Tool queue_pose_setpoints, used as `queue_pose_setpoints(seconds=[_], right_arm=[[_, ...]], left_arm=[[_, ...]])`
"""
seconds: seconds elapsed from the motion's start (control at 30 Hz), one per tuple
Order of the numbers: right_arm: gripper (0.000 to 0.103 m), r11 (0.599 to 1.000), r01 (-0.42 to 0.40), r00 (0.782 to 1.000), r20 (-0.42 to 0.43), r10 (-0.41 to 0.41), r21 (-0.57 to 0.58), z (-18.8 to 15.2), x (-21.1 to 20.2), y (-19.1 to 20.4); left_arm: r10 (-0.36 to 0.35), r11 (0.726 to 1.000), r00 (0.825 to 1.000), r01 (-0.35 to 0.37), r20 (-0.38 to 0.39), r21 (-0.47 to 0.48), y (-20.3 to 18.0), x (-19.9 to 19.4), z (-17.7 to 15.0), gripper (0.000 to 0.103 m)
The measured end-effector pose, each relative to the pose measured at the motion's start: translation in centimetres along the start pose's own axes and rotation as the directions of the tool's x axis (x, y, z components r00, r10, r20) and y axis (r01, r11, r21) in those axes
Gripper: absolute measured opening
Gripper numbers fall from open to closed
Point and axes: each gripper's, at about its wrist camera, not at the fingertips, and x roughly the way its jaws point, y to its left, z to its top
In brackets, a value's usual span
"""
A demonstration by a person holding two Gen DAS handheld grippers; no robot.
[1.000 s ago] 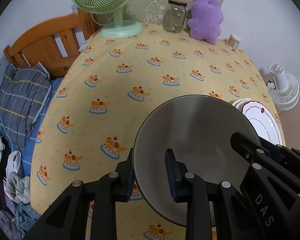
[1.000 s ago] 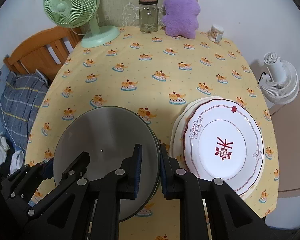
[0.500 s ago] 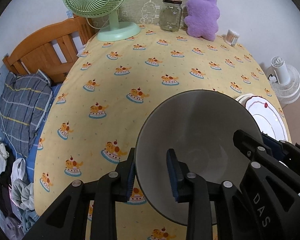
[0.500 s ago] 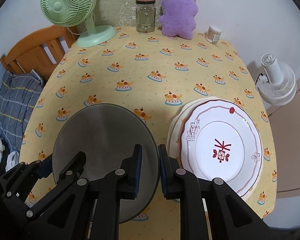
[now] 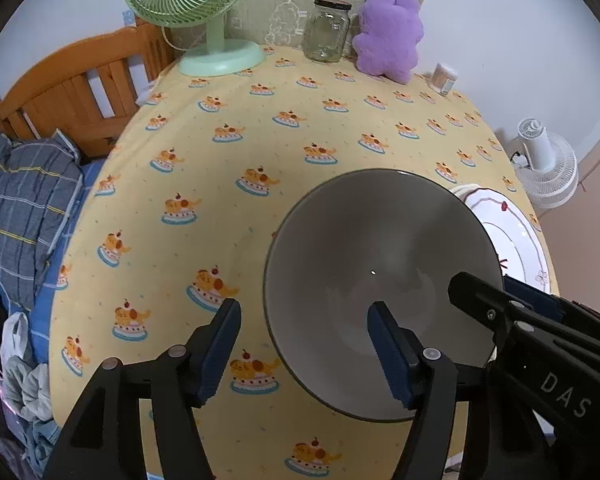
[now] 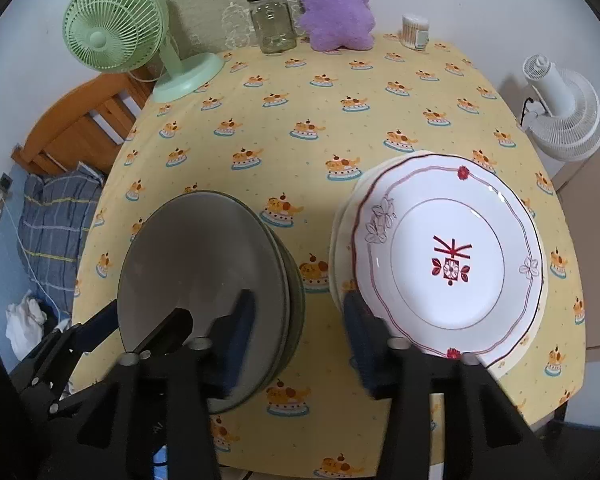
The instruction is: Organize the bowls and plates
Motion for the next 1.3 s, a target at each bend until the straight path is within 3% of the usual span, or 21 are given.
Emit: queue_pose_setpoints(seconds=[0.43, 0.73, 0.9, 1.13, 1.3], right_arm=[[0.053, 0.989, -0.141, 0.983, -0.113, 0.145, 0.045, 1.1, 3.7, -1.7], [0.024, 0.972, -0.235, 0.957, -0.178, 0.229, -0.012, 2.2, 5.2, -1.1], [0.024, 0.968, -0.248, 0.952, -0.195, 0.235, -0.042, 2.4, 5.3, -1.1], [0.024, 0.960, -0.278, 0.942, -0.203, 0.266, -0.031, 2.6, 5.7, -1.5], [0.024, 0.961, -0.278, 0.940, -0.201, 0.274, 0.008, 2.6, 5.8, -1.7]], left_arm=[[0.078, 0.995, 0.996, -0.080, -0.043, -0.052, 0.7, 0.7, -0.4, 0.071], [0.129, 0.987, 0.989, -0.135, -0.073, -0.085, -0.2, 1.5, 0.3, 0.071], [0.157, 0.983, 0.984, -0.164, -0.083, -0.087, -0.4, 2.1, 0.5, 0.071], [0.149, 0.987, 0.983, -0.155, -0.103, -0.050, -0.8, 2.9, 1.0, 0.071], [0.101, 0.995, 0.988, -0.103, -0.114, -0.003, -0.9, 3.9, 1.7, 0.071]])
